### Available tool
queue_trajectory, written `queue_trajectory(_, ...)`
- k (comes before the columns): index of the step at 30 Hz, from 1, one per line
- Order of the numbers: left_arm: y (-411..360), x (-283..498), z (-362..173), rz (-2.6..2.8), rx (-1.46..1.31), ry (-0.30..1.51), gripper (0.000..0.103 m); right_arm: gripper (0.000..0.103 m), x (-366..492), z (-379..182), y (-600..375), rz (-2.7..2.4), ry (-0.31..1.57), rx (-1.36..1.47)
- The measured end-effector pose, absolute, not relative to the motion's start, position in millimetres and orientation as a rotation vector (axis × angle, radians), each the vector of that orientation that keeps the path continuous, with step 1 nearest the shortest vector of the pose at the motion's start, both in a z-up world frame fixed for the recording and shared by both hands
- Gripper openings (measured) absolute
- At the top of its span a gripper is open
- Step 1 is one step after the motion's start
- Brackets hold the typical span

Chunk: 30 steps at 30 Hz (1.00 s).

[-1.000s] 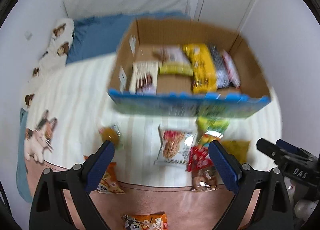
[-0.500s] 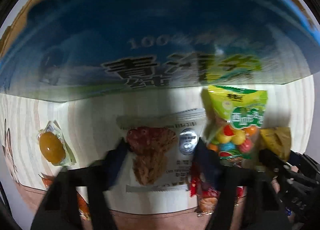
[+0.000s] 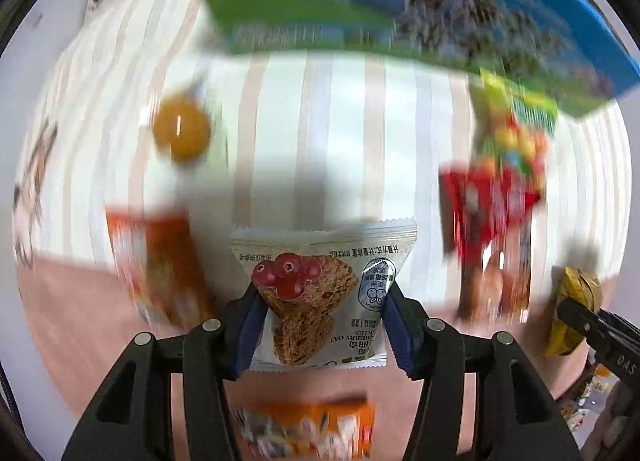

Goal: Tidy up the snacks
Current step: 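Grasp the oat cookie pack with left tool while right grasps yellow chip bag, then place both packs into the box and open both tools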

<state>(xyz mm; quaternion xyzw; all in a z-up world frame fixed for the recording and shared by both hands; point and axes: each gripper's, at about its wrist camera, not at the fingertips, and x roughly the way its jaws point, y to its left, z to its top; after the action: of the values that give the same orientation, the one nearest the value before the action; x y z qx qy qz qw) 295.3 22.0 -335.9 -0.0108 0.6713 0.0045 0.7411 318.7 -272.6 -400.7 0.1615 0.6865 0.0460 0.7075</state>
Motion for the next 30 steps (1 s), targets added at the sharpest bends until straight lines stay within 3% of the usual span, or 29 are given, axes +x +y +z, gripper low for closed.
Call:
queue_trajectory(3,18,272,-358,-0.008,-0.034,1.53,0.052,0.053,302,-408,-273,0.1,1.535,0.406)
queue_trajectory(6,15,261,-375,-0.013,-0.014,1.538,0.054,0.064,297,-417,-273,0.112,1.549,0.46)
queue_trajectory(9,11,251,-375,-0.012,-0.005,1.513,0.052,0.064,291,-420,-267,0.107,1.539,0.415)
queue_trajectory(11,12,243,-368,-0.013,-0.007,1.504,0.048,0.055,293,-419,-255,0.082,1.53,0.367)
queue_trajectory(13,9,235,-359,-0.018,-0.024,1.499,0.047,0.053,289,-417,-254,0.086,1.526,0.389)
queue_trajectory(17,12,235,-312,-0.054,-0.063,1.441,0.047,0.051,289,-404,-257,0.134,1.52,0.496)
queue_trajectory(22,7,252,-244,-0.131,-0.138,1.342,0.047,0.051,315,-340,-254,0.237,1.41,0.56)
queue_trajectory(30,-2,388,-130,-0.252,-0.152,1.196,0.047,0.051,424,-225,-237,0.336,1.223,0.467)
